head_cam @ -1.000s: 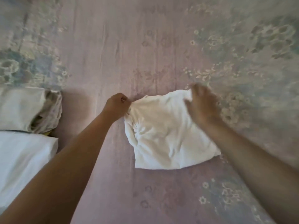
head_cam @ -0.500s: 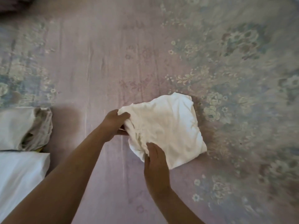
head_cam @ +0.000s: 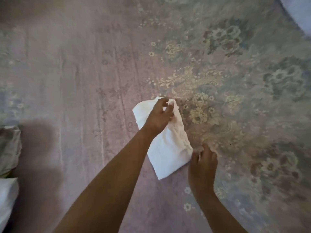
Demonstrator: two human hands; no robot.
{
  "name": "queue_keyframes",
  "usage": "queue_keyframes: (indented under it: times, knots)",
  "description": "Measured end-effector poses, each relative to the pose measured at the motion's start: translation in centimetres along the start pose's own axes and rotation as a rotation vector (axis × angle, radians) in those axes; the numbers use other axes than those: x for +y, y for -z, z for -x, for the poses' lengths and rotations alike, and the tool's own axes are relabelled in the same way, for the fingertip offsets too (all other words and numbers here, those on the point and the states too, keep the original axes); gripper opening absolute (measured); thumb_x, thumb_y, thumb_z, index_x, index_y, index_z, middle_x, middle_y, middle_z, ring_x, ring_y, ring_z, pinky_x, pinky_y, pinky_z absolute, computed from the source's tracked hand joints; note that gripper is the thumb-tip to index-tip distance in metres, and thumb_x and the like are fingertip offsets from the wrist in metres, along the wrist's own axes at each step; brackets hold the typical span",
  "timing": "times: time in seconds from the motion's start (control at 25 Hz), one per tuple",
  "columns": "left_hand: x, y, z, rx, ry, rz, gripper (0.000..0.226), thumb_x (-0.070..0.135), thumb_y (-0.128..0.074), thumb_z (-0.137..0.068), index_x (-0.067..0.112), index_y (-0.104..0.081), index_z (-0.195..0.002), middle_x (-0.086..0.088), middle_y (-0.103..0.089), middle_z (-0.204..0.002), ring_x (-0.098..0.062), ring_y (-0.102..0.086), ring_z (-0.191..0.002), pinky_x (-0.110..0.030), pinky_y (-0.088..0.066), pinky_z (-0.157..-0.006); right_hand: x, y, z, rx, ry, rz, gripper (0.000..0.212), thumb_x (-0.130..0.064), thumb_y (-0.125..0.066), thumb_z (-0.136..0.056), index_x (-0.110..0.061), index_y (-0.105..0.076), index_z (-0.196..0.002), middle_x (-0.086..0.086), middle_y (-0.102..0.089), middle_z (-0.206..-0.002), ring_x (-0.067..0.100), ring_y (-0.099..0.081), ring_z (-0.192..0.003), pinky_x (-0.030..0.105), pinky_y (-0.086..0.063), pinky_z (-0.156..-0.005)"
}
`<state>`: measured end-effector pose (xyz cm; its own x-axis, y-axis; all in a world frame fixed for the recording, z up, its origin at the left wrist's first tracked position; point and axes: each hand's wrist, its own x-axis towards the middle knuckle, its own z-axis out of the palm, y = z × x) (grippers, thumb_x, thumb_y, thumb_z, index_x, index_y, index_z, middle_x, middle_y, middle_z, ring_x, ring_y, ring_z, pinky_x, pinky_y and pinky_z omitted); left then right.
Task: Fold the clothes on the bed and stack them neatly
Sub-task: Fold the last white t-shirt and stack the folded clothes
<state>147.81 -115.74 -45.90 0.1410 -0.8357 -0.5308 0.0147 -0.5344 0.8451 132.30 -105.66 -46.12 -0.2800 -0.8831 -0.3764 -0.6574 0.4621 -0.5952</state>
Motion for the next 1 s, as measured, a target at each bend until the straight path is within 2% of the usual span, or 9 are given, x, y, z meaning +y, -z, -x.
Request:
queue_keyframes:
  times: [0.12,0.2,0.28,0.4,0.6,0.68,0.8,0.88,1.0]
  knots:
    - [-3.6,3.5,1.9,0.140,-0.440,-0.500,0.044,0.011,-0.046,-0.105,0.003,-0.043,-0.148,-0.013,-0.046,-0.152,-0.024,-0.046,-0.138,-0.038,-0.034,-0.117,-0.6,-1.3,-0.1,0.042,0.778,0.449,0.049,-0.014,-0.068,-0.087,-0.005,-0.061,-0.135,0.024,-0.059,-0.136,0.041,-0.055,-0.127,0.053,-0.046,-0.101]
    - [-5.8,4.7,2.2,0.066,-0.652,-1.035,0.053,0.016,-0.055,-0.100,0.005,-0.044,-0.150,-0.020,-0.037,-0.158,-0.037,-0.034,-0.147,-0.057,-0.024,-0.119,0.2,-1.5,-1.4,0.023,1.000,0.672,0.053,-0.017,-0.072,-0.076,-0.010,-0.067,-0.128,0.015,-0.063,-0.136,0.030,-0.059,-0.127,0.049,-0.048,-0.101]
    - [-7.2,4.2,1.8,-0.028,-0.748,-1.399,0.057,0.032,-0.061,-0.094,0.013,-0.050,-0.147,-0.021,-0.040,-0.155,-0.042,-0.039,-0.143,-0.070,-0.028,-0.110,1.8,-0.9,-1.8,0.028,0.918,0.786,0.048,-0.020,-0.064,-0.081,-0.009,-0.067,-0.128,0.011,-0.063,-0.138,0.027,-0.061,-0.126,0.049,-0.049,-0.098]
    - [-8.4,3.3,0.4,-0.051,-0.707,-1.425,0.056,0.043,-0.065,-0.088,0.018,-0.060,-0.138,-0.022,-0.050,-0.148,-0.045,-0.049,-0.134,-0.077,-0.033,-0.100,4.4,-1.5,-2.7,0.022,0.815,0.757,0.048,-0.027,-0.030,-0.103,-0.010,-0.065,-0.131,0.012,-0.064,-0.136,0.029,-0.063,-0.123,0.050,-0.054,-0.092]
    - [-8.5,3.6,0.3,0.019,-0.804,-1.465,0.056,0.046,-0.057,-0.091,0.017,-0.058,-0.140,-0.021,-0.051,-0.148,-0.043,-0.049,-0.135,-0.072,-0.031,-0.105,3.6,-0.4,-3.8,-0.022,0.867,0.744,0.050,-0.029,-0.049,-0.092,-0.009,-0.059,-0.136,0.018,-0.058,-0.142,0.041,-0.058,-0.126,0.057,-0.050,-0.098]
    - [-8.8,4.7,1.3,0.036,-0.933,-1.468,0.058,0.048,-0.042,-0.097,0.014,-0.057,-0.141,-0.019,-0.052,-0.147,-0.041,-0.051,-0.134,-0.062,-0.018,-0.118,3.1,-0.1,-2.8,0.019,0.891,0.742,0.051,-0.028,-0.046,-0.091,-0.004,-0.061,-0.133,0.022,-0.059,-0.139,0.040,-0.058,-0.125,0.053,-0.050,-0.098]
    - [-9.8,6.4,2.9,-0.026,-1.012,-1.405,0.065,0.056,-0.030,-0.101,0.010,-0.055,-0.139,-0.020,-0.055,-0.144,-0.041,-0.055,-0.130,-0.047,0.005,-0.123,3.0,-0.7,-1.4,-0.152,0.850,0.719,0.063,-0.036,-0.062,-0.086,0.005,-0.058,-0.133,0.025,-0.056,-0.142,0.039,-0.057,-0.128,0.051,-0.050,-0.098]
    - [-9.7,7.4,3.0,-0.127,-0.968,-1.508,0.079,0.068,-0.044,-0.091,0.011,-0.047,-0.146,-0.021,-0.049,-0.149,-0.040,-0.049,-0.136,-0.052,-0.005,-0.122,3.0,-1.2,-0.8,-0.221,0.761,0.666,0.073,-0.034,-0.075,-0.082,0.008,-0.053,-0.137,0.028,-0.050,-0.146,0.042,-0.051,-0.134,0.057,-0.047,-0.101]
    - [-8.8,7.5,3.4,-0.339,-0.922,-1.645,0.111,0.084,-0.062,-0.067,0.014,-0.043,-0.152,-0.020,-0.038,-0.157,-0.036,-0.039,-0.144,-0.061,-0.027,-0.114,1.9,-1.7,-1.6,-0.282,0.524,0.350,0.056,-0.011,-0.070,-0.091,0.005,-0.051,-0.141,0.025,-0.042,-0.154,0.044,-0.039,-0.142,0.059,-0.038,-0.110]
